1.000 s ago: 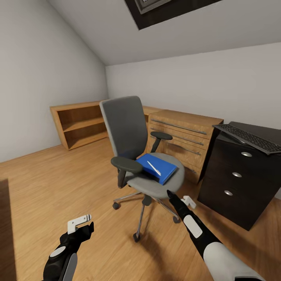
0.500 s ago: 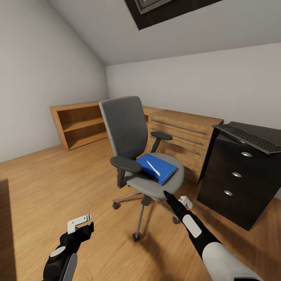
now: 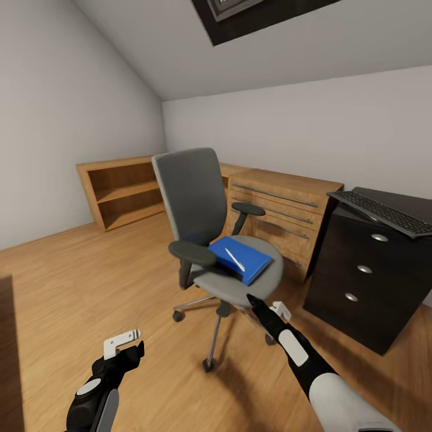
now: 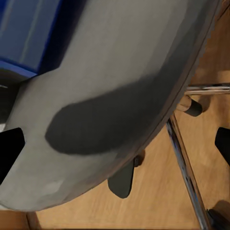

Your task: In the bedroom, organize the workspace by keeping the computer under the desk, ensuring the monitor is on the desk, placing the keyboard on the desk next to the monitor, placing the mouse on the desk next to the keyboard, moving the folder from the swivel chair onto the desk next to the mouse, stacking the notebook on top of the folder with the pen on top of the notebook, and positioning the swivel chair next to the desk.

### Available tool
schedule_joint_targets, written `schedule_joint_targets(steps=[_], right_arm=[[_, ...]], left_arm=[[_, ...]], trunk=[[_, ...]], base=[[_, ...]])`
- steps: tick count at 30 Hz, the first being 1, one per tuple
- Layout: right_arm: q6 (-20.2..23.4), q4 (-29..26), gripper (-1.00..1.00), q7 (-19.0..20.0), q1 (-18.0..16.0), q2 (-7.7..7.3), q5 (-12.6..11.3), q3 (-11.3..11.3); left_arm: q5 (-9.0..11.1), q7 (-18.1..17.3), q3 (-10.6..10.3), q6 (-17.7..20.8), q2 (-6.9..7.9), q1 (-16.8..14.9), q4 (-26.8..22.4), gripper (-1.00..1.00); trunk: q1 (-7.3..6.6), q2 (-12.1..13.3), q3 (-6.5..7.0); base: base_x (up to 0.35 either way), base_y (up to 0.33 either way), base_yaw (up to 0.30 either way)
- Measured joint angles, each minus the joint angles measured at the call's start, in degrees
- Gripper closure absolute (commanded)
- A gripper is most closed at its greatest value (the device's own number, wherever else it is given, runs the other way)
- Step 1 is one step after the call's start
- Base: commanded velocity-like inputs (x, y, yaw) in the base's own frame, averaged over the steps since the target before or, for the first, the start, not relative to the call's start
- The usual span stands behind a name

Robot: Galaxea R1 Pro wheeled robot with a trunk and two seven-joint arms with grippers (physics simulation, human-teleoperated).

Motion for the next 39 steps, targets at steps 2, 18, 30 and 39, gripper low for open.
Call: schedule_joint_targets(steps=[2, 18, 30, 39], right_arm=[[0.20, 0.25, -1.00, 0.94, 0.02, 0.01, -0.04, 0.07], [0.32, 0.58, -1.00, 1.66, 0.02, -0.10, 0.01, -0.16], [0.32, 0.56, -1.00, 1.64, 0.02, -0.17, 0.05, -0.17], [0.31, 0.50, -1.00, 1.61, 0.02, -0.25, 0.12, -0.29]], left_arm=[[0.00, 0.00, 0.00, -0.05, 0.00, 0.00, 0.00, -1.00], [0.00, 0.00, -0.33, -0.17, 0.00, 0.00, -0.01, -1.00], [0.06, 0.00, -0.35, -0.02, -0.01, 0.00, 0.07, -1.00], [0.05, 0.00, -0.44, 0.00, -0.04, 0.00, 0.09, -1.00]], trunk=[[-0.01, 0.00, 0.00], [-0.03, 0.00, 0.00], [0.01, 0.00, 0.00], [0.05, 0.01, 0.00]], base=[[0.245, 0.000, 0.000], [0.321, 0.007, 0.000], [0.208, 0.039, 0.000], [-0.247, 0.000, 0.000]])
